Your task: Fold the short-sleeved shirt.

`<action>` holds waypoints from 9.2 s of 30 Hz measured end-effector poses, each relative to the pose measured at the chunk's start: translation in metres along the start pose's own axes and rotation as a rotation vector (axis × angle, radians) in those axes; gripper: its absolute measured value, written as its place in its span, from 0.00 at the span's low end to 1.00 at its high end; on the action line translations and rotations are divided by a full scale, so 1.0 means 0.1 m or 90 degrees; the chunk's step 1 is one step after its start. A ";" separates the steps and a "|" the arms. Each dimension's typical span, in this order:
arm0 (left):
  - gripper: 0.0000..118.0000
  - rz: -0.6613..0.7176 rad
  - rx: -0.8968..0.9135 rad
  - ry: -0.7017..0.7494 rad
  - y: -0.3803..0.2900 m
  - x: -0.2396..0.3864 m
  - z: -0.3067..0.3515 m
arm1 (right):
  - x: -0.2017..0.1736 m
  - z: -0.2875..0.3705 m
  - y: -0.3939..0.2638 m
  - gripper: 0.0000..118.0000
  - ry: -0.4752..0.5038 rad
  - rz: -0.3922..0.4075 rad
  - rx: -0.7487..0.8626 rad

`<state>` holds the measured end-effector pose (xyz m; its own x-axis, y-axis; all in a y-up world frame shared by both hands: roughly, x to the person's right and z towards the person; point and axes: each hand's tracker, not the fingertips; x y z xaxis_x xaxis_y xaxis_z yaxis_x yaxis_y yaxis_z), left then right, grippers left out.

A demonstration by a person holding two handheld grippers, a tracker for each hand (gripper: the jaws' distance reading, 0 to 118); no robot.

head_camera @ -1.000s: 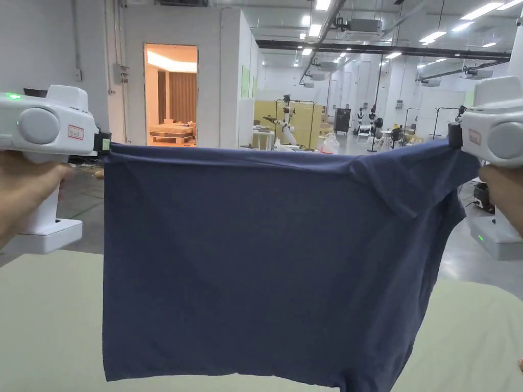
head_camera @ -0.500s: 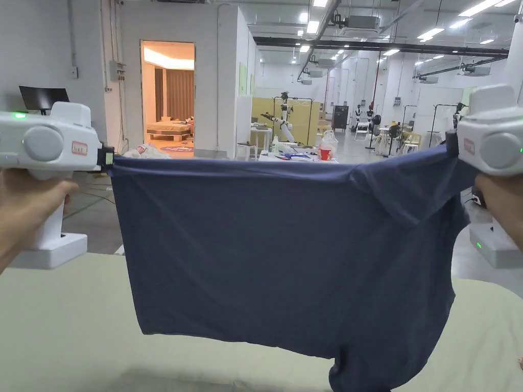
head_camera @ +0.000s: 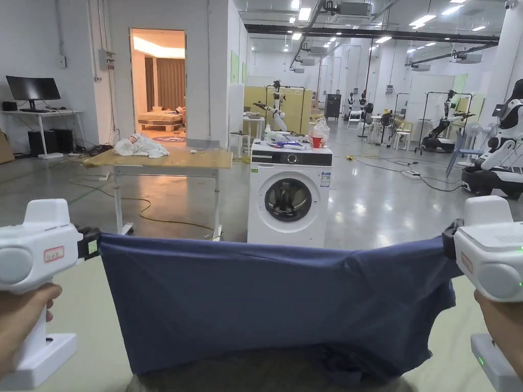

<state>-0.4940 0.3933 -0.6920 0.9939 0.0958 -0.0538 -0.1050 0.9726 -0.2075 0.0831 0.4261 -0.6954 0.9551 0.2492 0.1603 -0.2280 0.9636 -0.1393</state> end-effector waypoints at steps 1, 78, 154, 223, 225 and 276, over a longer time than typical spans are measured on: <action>0.00 -0.002 0.000 -0.004 -0.05 0.00 0.09 | 0.04 0.07 -0.05 0.02 0.005 -0.011 -0.004; 0.00 -0.090 -0.016 0.058 -1.92 0.67 0.86 | -1.24 1.30 -1.72 0.00 0.112 -0.133 0.071; 0.00 -0.049 -0.292 0.006 -1.95 0.01 -0.59 | -0.56 -1.19 -2.10 0.01 0.173 -0.006 -0.322; 0.00 -0.047 -0.033 0.004 0.40 0.05 -0.55 | 0.18 -0.52 0.38 0.01 0.045 -0.021 -0.027; 0.00 -0.038 -0.033 -0.002 0.26 0.03 -0.36 | 0.22 -0.31 0.24 0.01 0.050 -0.023 -0.033; 0.40 -0.037 -0.261 0.006 -3.16 -0.17 1.94 | -0.09 2.44 -2.97 0.60 0.053 -0.003 -0.348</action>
<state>-0.4710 0.1254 -0.4362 0.9984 0.0399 -0.0397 -0.0556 0.8107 -0.5828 0.0961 0.1608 -0.4165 0.9725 0.2159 0.0877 -0.1139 0.7684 -0.6298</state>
